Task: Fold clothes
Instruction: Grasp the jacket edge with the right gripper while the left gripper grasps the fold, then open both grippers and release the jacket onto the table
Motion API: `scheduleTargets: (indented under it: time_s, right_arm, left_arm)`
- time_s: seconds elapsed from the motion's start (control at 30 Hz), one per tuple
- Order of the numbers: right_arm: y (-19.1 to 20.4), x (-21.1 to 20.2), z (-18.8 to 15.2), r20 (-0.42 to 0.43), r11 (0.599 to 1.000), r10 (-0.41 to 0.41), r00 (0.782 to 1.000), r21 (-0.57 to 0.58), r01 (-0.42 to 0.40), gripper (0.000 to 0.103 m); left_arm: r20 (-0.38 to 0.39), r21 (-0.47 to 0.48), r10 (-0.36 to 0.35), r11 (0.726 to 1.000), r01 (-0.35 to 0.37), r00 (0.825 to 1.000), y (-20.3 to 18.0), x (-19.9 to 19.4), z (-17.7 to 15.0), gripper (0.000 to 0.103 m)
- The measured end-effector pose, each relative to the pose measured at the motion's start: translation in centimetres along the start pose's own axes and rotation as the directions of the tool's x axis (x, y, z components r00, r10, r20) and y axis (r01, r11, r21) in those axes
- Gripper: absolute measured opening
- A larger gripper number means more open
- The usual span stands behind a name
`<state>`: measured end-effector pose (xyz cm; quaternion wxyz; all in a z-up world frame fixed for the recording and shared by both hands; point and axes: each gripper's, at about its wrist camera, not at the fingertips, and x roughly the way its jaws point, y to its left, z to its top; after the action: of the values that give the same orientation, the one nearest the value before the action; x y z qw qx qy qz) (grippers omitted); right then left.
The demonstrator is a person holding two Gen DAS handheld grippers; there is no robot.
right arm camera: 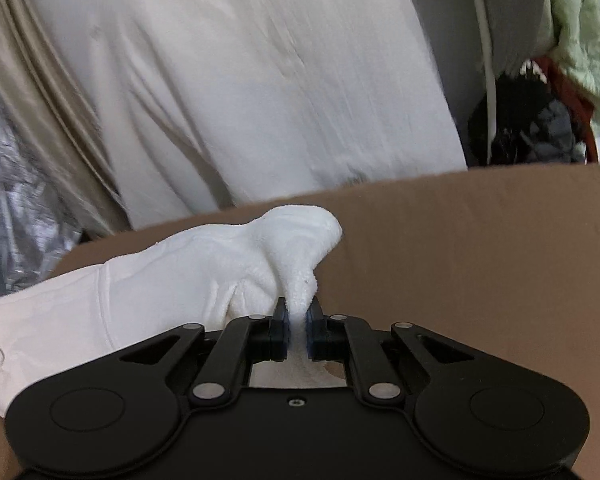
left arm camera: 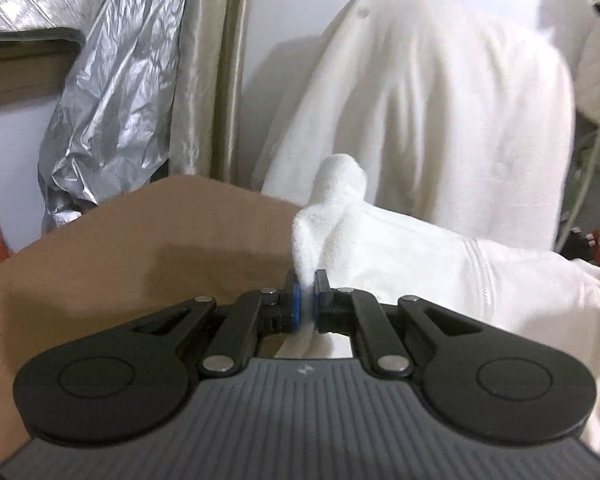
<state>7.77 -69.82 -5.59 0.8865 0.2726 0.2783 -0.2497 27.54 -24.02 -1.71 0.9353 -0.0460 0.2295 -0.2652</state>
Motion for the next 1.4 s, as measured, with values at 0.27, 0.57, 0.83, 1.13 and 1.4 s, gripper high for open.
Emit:
scheduleTargets:
  time_s: [0.27,0.57,0.83,1.13,1.4]
  right_arm:
    - [-2.0,-14.1,-8.9,0.090,0.979,0.150,0.985,0.124,-0.160,0.010]
    - [-9.0,-15.3,-21.8,-0.074,0.990,-0.018,0.997,0.135,0.027,0.017]
    - [-9.6,-19.0,-24.6,-0.019,0.953,0.113,0.993,0.287,-0.103,0.030]
    - [-9.2,-24.0,-27.8,-0.051,0.971,0.192,0.980,0.157,-0.182,0.043]
    - [-8.0,-24.4,-29.8,-0.125,0.986,0.166,0.978,-0.002,-0.168,0.044]
  left_arm:
    - [-0.008,-0.040,-0.114,0.993,0.114,0.993,1.7,-15.5,-4.2,0.006]
    - [-0.463,-0.047,0.000,0.999,-0.025,0.886,2.7,-19.1,-16.3,0.006]
    - [-0.471,-0.227,-0.100,0.974,-0.011,0.877,5.1,-20.7,-17.2,0.008]
    - [-0.417,-0.164,-0.087,0.986,0.019,0.905,4.2,-23.6,-17.2,0.014]
    - [-0.348,-0.093,-0.097,0.993,0.069,0.933,2.6,-24.9,-17.0,0.047]
